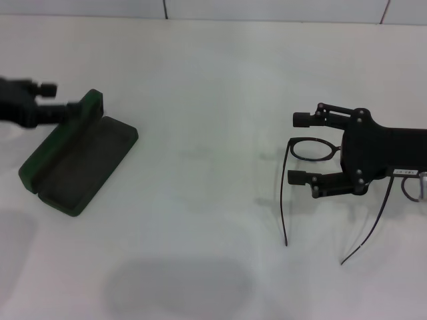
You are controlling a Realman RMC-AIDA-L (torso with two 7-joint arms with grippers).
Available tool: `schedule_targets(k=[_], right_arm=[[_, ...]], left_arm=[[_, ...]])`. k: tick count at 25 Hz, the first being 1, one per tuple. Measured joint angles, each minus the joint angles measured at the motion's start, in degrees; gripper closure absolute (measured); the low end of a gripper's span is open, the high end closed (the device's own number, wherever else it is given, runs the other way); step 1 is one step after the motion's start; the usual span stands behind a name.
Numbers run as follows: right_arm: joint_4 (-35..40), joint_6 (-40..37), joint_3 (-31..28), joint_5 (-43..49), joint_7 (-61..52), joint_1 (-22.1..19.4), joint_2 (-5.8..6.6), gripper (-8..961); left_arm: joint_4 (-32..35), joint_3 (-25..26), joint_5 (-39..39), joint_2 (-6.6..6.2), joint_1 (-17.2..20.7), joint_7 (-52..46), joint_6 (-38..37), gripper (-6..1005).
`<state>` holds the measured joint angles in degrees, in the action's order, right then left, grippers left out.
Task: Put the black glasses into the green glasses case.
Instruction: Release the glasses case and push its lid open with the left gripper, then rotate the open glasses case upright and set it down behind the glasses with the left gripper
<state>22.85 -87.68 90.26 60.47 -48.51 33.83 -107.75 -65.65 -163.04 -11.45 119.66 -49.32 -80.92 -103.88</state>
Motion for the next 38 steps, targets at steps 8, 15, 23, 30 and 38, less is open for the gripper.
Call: schedule_targets(k=[8, 15, 23, 30, 38], right_arm=[[0.03, -0.02, 0.00, 0.00, 0.00, 0.14, -0.20, 68], [0.27, 0.10, 0.02, 0.58, 0.07, 0.46, -0.71, 68], [1.51, 0.26, -0.01, 1.55, 0.09, 0.23, -1.14, 69], [3.75, -1.67, 0.01, 8.60, -0.37, 0.15, -1.22, 69], [4.22, -5.79, 0.13, 13.99, -0.39, -0.24, -2.28, 69]], left_arm=[[0.93, 0.00, 3.15, 0.16, 0.68, -0.32, 2.94, 313], [4.29, 0.00, 8.42, 0.16, -0.12, -0.57, 7.75, 317], [6.03, 0.00, 9.10, 0.03, -0.86, -1.06, 9.43, 429], [6.35, -0.07, 8.81, -0.08, -2.25, 0.77, 9.22, 701], [7.67, -0.09, 7.50, 0.14, -6.21, 13.08, 7.01, 805]])
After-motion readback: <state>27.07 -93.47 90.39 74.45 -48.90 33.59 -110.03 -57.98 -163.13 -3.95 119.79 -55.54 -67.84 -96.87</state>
